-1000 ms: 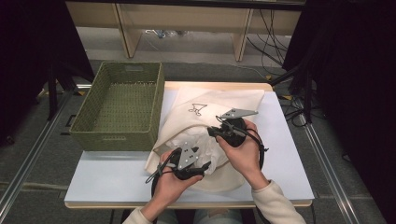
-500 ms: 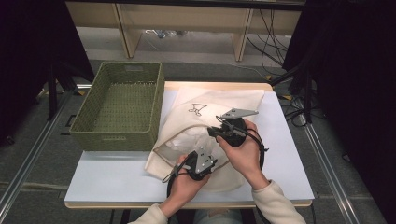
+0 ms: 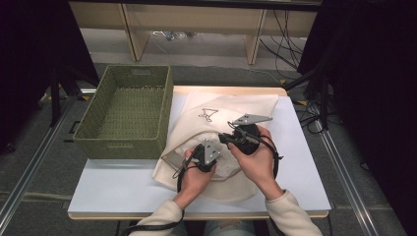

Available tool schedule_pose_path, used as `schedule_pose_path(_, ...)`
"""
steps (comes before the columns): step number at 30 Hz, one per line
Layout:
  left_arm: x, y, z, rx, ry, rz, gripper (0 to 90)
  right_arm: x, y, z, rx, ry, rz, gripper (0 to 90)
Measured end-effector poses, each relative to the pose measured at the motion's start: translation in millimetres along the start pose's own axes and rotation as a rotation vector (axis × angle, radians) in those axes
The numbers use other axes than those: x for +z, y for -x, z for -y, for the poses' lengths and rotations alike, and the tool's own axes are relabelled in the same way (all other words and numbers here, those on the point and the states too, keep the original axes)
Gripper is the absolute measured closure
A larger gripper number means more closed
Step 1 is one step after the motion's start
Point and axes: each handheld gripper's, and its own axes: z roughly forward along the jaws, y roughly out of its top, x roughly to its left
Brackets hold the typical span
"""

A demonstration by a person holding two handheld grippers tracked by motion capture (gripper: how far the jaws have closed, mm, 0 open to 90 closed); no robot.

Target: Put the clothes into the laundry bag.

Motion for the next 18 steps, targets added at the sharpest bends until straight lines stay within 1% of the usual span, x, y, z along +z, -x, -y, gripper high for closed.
schedule_pose_path(1, 1.9, -1.2, -0.6, -0.001, 0.000, 0.001, 88.7, -0.4, 0.3, -0.1, 0.003, 0.001, 0.005, 87.8)
schedule_pose_path(2, 3.9, -2.6, -1.3, 0.004, 0.001, -0.008, 88.7, 0.1, 1.4, 0.1, 0.002, 0.009, 0.002, 87.8)
schedule_pose_path(3, 5.5, -2.7, -1.4, 0.001, 0.002, -0.001, 88.6, 0.6, 1.4, 0.3, 0.013, 0.016, -0.002, 87.8)
schedule_pose_path(4, 8.0, -3.6, -1.8, 0.009, 0.005, -0.014, 88.5, 0.2, 3.5, -0.5, -0.020, 0.016, 0.001, 87.8)
schedule_pose_path(5, 9.7, -3.3, -1.8, 0.014, 0.003, -0.005, 88.1, 0.1, 3.9, -0.4, -0.025, 0.017, 0.005, 87.8)
schedule_pose_path(6, 10.9, -2.7, -1.8, 0.019, 0.004, -0.014, 87.7, 0.1, 4.0, -0.4, -0.025, 0.016, 0.006, 87.8)
schedule_pose_path(8, 10.8, 0.2, -1.4, 0.053, -0.002, 0.011, 85.0, 0.3, 4.2, -0.3, -0.026, 0.015, 0.009, 87.8)
schedule_pose_path(9, 10.9, 4.8, 0.4, 0.007, 0.002, 0.038, 81.5, 0.2, 4.3, -0.2, -0.027, 0.015, 0.008, 87.8)
schedule_pose_path(10, 8.7, 6.3, 1.5, 0.013, 0.008, 0.064, 78.0, 0.0, 4.2, -0.3, -0.026, 0.014, 0.008, 87.8)
schedule_pose_path(11, 6.4, 7.5, 2.3, 0.010, 0.011, 0.081, 74.4, -0.2, 4.1, -0.3, -0.025, 0.014, 0.006, 87.8)
schedule_pose_path(12, 2.0, 7.1, 3.1, 0.016, 0.024, 0.104, 71.5, 0.0, 4.3, -0.3, -0.028, 0.014, 0.006, 87.8)
schedule_pose_path(13, -2.1, 6.7, 3.8, 0.032, 0.035, 0.096, 68.5, 0.1, 4.0, -0.3, -0.024, 0.012, 0.005, 87.8)
schedule_pose_path(14, -4.9, 9.2, 5.0, -0.001, 0.054, 0.103, 66.4, -0.4, 2.1, 0.1, 0.008, -0.002, 0.011, 87.7)
schedule_pose_path(15, -10.7, 8.8, 5.7, 0.023, 0.039, 0.110, 64.4, 1.0, 2.8, 0.3, 0.000, 0.010, 0.005, 87.7)
schedule_pose_path(16, -15.5, 9.5, 6.9, 0.022, 0.043, 0.119, 62.5, 1.0, 2.6, 0.3, 0.004, 0.009, -0.004, 87.8)
schedule_pose_path(17, -21.3, 9.1, 7.8, 0.037, 0.044, 0.118, 61.6, 1.1, 2.4, 0.2, 0.005, 0.005, -0.010, 87.8)
schedule_pose_path(18, -27.4, 9.5, 8.7, 0.044, 0.048, 0.115, 60.6, 1.1, 2.2, 0.2, 0.006, 0.006, -0.009, 87.7)
